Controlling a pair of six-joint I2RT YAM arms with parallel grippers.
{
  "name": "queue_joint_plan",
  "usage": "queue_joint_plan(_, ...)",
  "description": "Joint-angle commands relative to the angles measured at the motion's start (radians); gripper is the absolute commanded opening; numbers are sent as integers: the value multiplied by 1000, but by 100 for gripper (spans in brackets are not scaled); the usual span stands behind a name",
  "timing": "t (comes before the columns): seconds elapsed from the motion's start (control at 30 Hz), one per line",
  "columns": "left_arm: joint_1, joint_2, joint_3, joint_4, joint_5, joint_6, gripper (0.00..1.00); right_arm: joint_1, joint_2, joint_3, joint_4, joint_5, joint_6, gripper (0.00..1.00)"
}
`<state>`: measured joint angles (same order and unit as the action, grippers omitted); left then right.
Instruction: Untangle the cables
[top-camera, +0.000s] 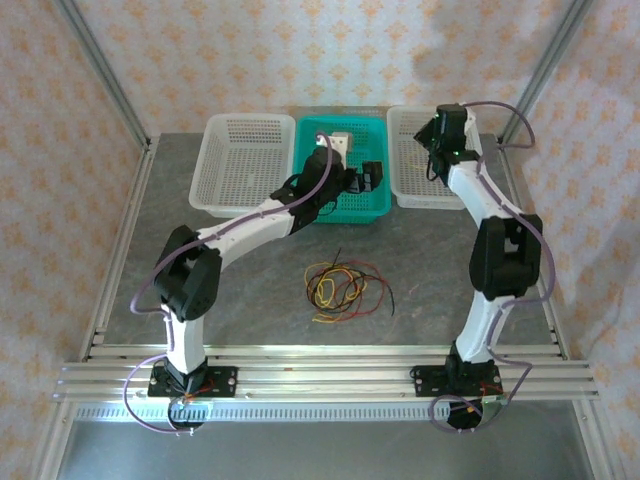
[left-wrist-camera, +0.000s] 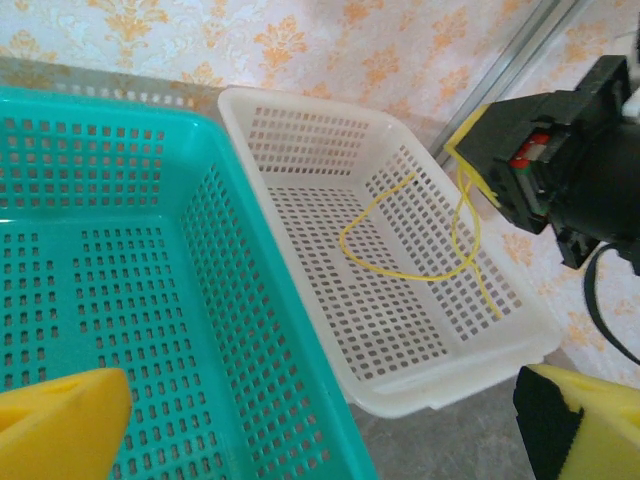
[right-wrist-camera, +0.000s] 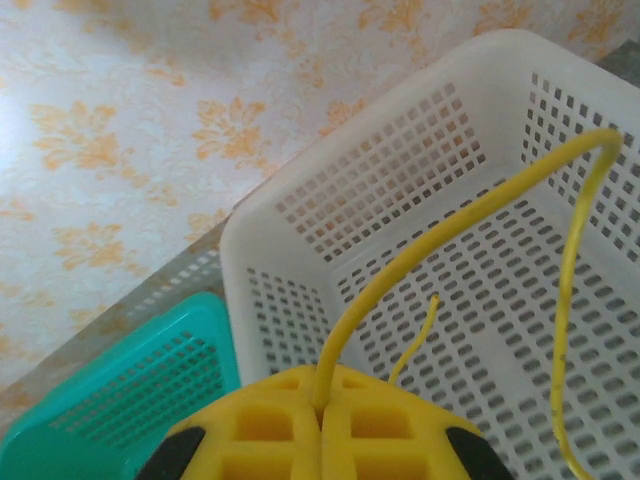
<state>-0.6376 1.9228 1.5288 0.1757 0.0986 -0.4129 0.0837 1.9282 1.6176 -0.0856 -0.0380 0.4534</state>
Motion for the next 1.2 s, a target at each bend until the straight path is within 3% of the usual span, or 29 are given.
queue_joint_plan(0.0,20,59,80,11,56,-6,99,-9,89,108,-69,-6,10,0)
queue_joint_plan(0.43,25,224,287,-82,154,40,99,-20,360,395,-228,-2,9,1)
queue_joint_plan(0.63,24,227,280,-95,169,40,99,-22,361,407,-247,-8,-8,26)
queue_joint_plan(0.97,14,96,124,-56,159,53,100,-22,236,358,-249,-19,-19,64)
queue_joint_plan(1.07,0,52,84,-69,133,70,100,-22,182,320,-260,-6,-17,73)
queue_joint_plan(1.17,-20,3,31,-79,104,94,100,-22,125,268,-281,0,-25,77)
